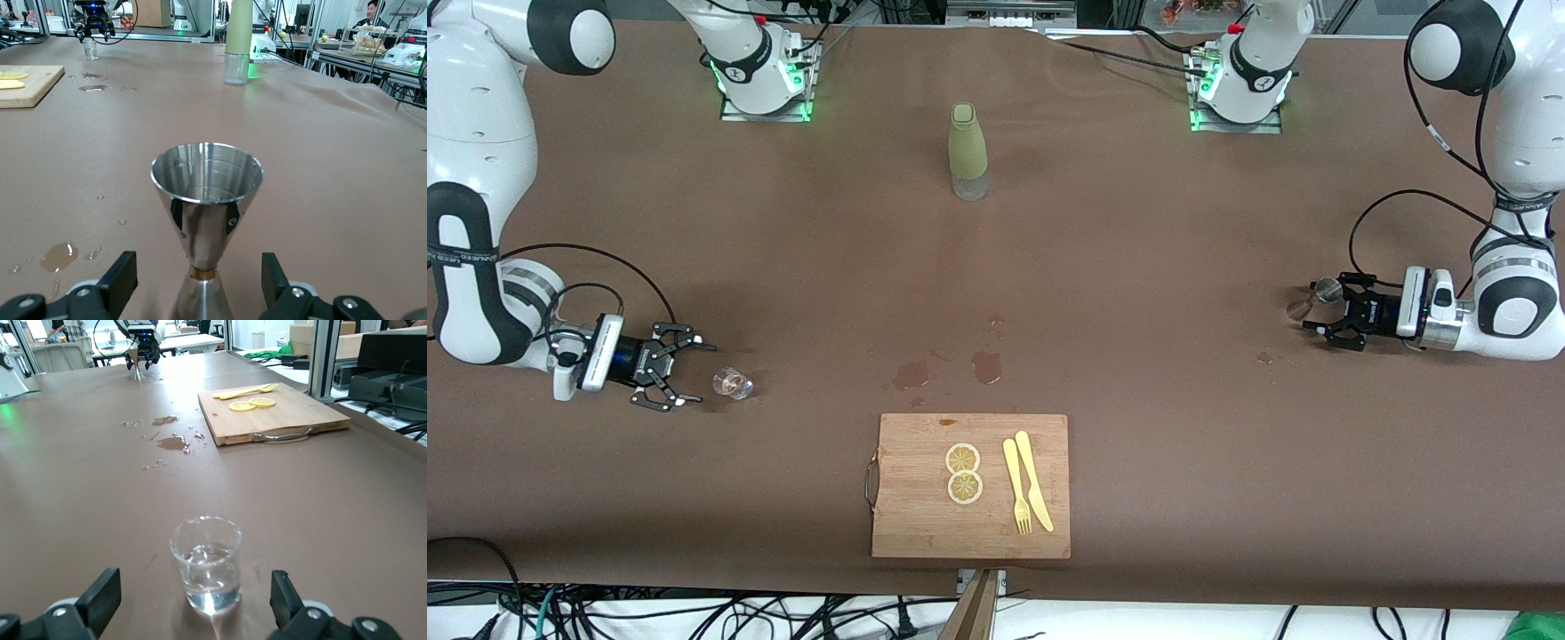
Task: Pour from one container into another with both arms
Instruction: 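Close the right gripper on the beaker while the left gripper grasps the jigger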
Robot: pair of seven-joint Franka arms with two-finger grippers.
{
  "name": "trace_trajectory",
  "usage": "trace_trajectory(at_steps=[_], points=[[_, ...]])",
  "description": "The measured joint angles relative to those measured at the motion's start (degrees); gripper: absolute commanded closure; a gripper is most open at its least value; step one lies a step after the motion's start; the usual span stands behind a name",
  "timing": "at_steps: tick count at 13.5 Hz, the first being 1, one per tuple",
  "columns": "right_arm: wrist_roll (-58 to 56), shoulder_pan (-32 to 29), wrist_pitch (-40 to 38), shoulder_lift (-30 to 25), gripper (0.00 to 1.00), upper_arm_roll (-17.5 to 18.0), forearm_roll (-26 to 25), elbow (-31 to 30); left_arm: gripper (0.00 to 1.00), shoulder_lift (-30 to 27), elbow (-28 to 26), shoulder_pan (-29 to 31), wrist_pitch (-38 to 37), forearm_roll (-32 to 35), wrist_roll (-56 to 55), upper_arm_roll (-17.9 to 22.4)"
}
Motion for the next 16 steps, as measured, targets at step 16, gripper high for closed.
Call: trace_trajectory(at_steps=[16], points=[[-0.7, -1.2, -6.7, 9.2, 0.0, 0.8, 1.9, 9.0, 0.42, 0.0, -0.2, 1.0, -0.6, 0.0, 1.2, 0.0]])
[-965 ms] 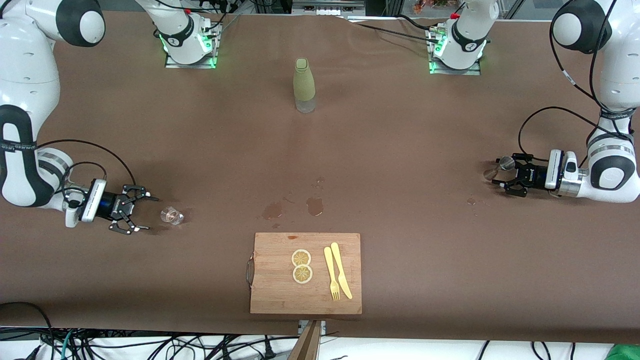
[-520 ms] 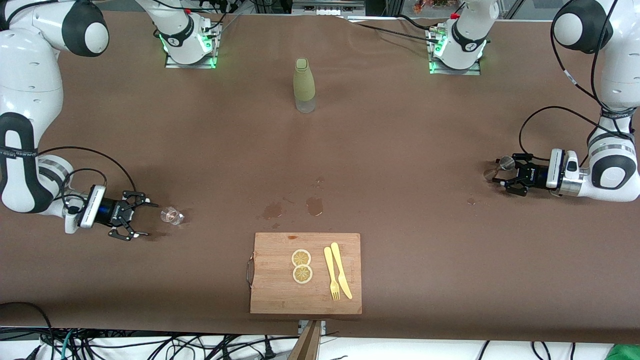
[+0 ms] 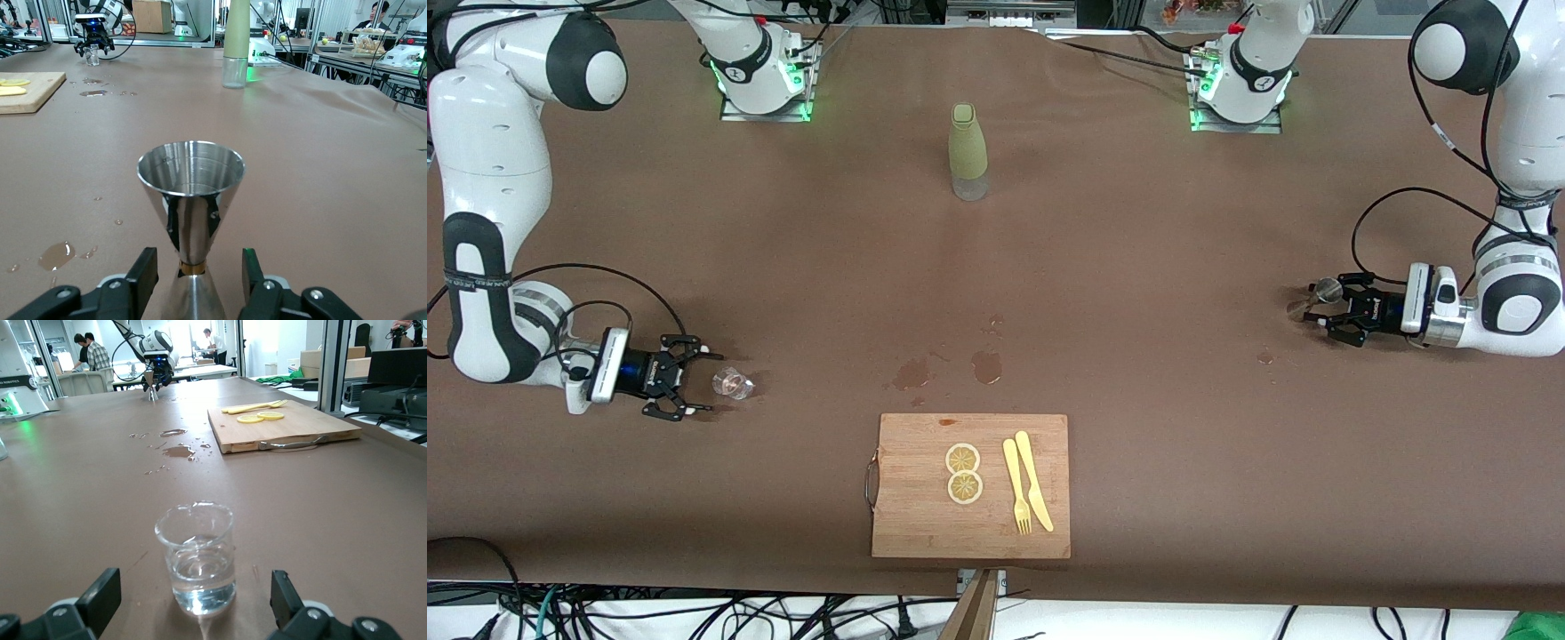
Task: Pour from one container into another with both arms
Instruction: 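Close the right gripper on the beaker while the left gripper grasps the jigger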
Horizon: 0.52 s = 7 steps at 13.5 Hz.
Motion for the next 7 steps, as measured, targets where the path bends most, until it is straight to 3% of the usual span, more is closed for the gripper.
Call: trace_trajectory(at_steps=[7], points=[[0.0, 0.1, -0.3, 0.8, 0.0, 1.5, 0.1, 0.1, 0.75, 0.0, 0.0, 0.0, -0.1, 0.0, 1.2, 0.0]])
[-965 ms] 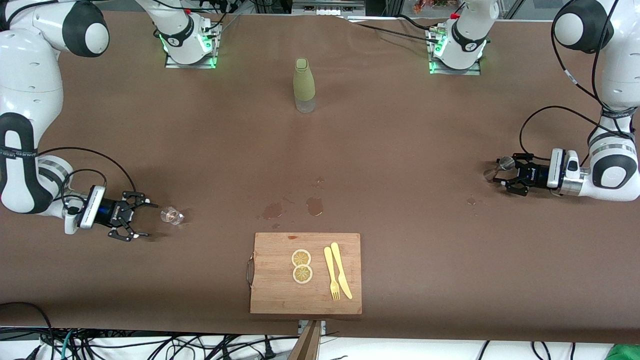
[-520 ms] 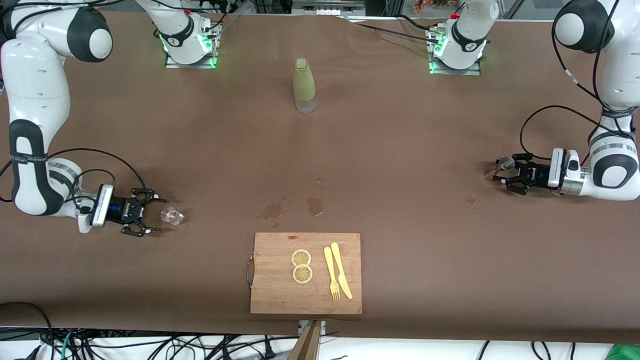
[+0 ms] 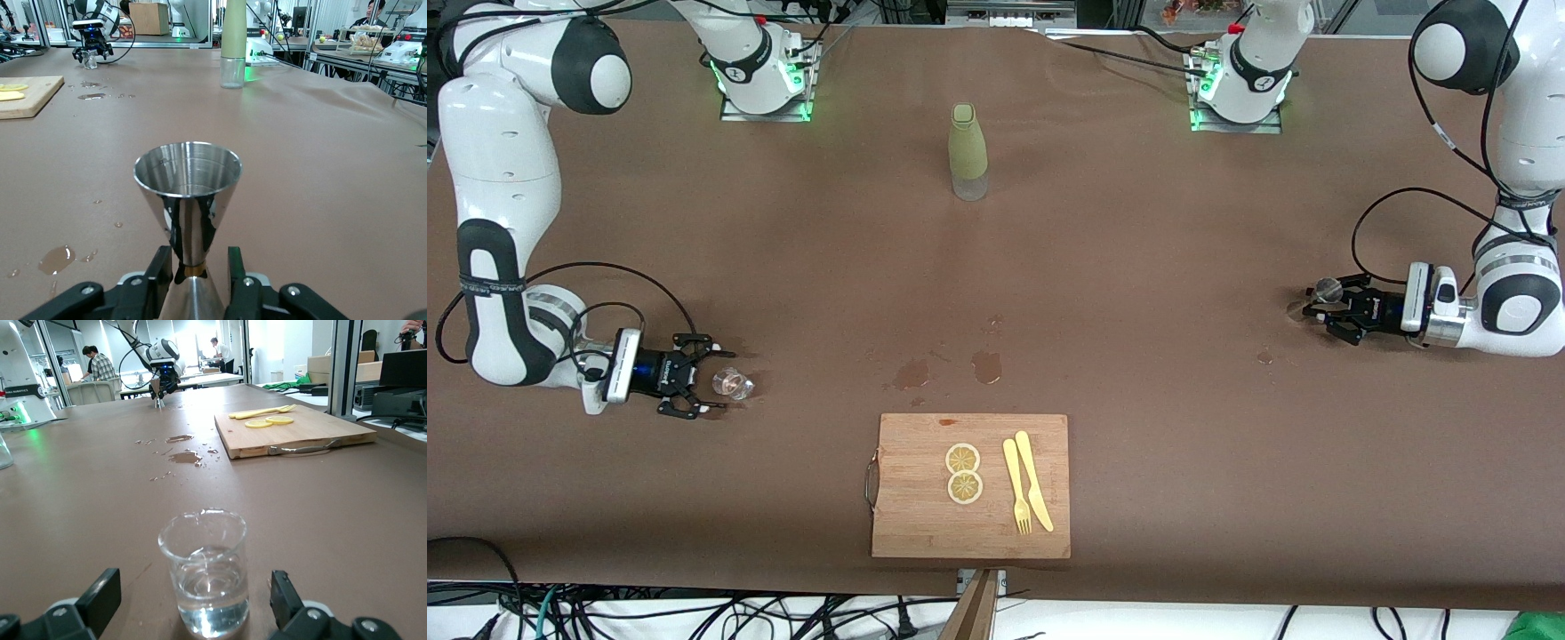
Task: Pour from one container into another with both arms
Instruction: 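Close the right gripper on the beaker while the left gripper grasps the jigger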
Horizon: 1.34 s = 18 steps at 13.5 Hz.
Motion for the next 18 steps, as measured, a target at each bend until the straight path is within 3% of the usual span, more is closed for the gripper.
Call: trace_trajectory(at_steps=[4, 13, 18], points=[[0.0, 0.1, 0.0, 0.4, 0.0, 0.5, 0.0, 0.0, 1.0, 0.0, 0.1, 0.0, -0.5, -0.1, 0.6, 0.0], [0.0, 0.6, 0.0, 1.7, 0.02, 2.4, 0.1, 0.0, 1.0, 0.0, 0.2, 0.1, -1.0, -1.0, 0.8, -0.5], [0.0, 0.7, 0.0, 1.9, 0.19, 2.4, 0.1, 0.0, 1.0, -0.2, 1.5, 0.0, -1.0, -2.1, -0.9, -5.2]])
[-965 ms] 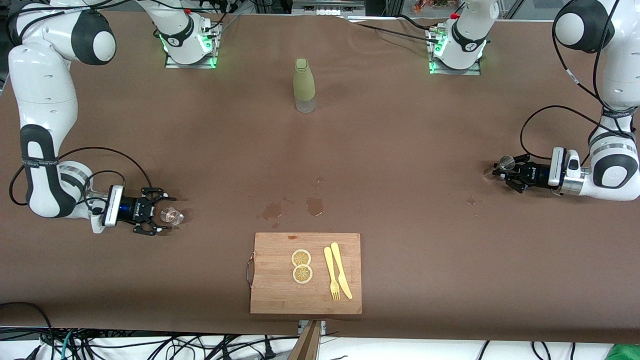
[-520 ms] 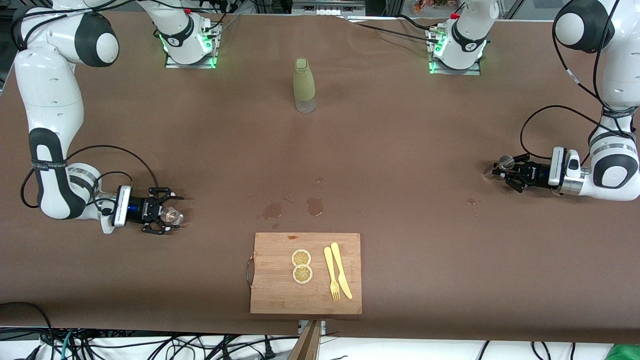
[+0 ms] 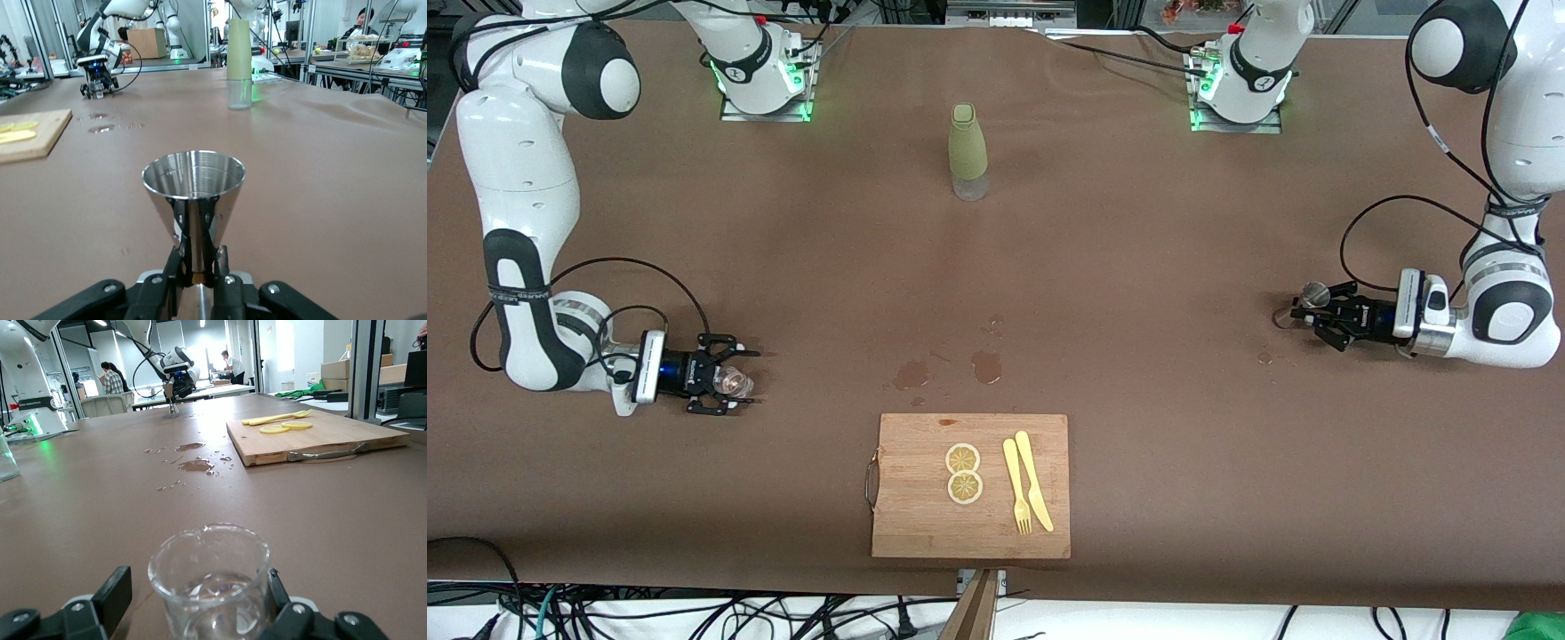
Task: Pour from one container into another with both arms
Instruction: 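Close the right gripper on the beaker while the left gripper grasps the jigger, then lift the jigger with the left gripper over the beaker held by the right gripper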
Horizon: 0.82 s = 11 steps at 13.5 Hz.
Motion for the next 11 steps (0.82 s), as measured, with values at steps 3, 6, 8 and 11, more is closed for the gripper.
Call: trace_trajectory(at_steps=[3, 6, 8, 11], points=[[0.0, 0.0, 0.0, 0.2, 0.3, 0.0, 0.1, 0.0, 1.0, -0.8, 1.0, -1.0, 2.2, -1.0, -6.6, -5.6], [-0.1, 0.0, 0.0, 0.2, 0.45, 0.0, 0.2, 0.0, 1.0, -2.1, 1.7, -5.9, 5.2, -3.9, -14.1, -7.8], [-0.2, 0.0, 0.1, 0.3, 0.5, 0.0, 0.3, 0.1, 1.0, -3.2, 1.9, -10.3, 8.0, -6.3, -17.8, -8.0], [-0.2, 0.1, 0.3, 0.3, 0.58, 0.0, 0.5, 0.2, 1.0, -3.8, 2.0, -18.4, 14.2, -12.2, -23.8, -8.1]])
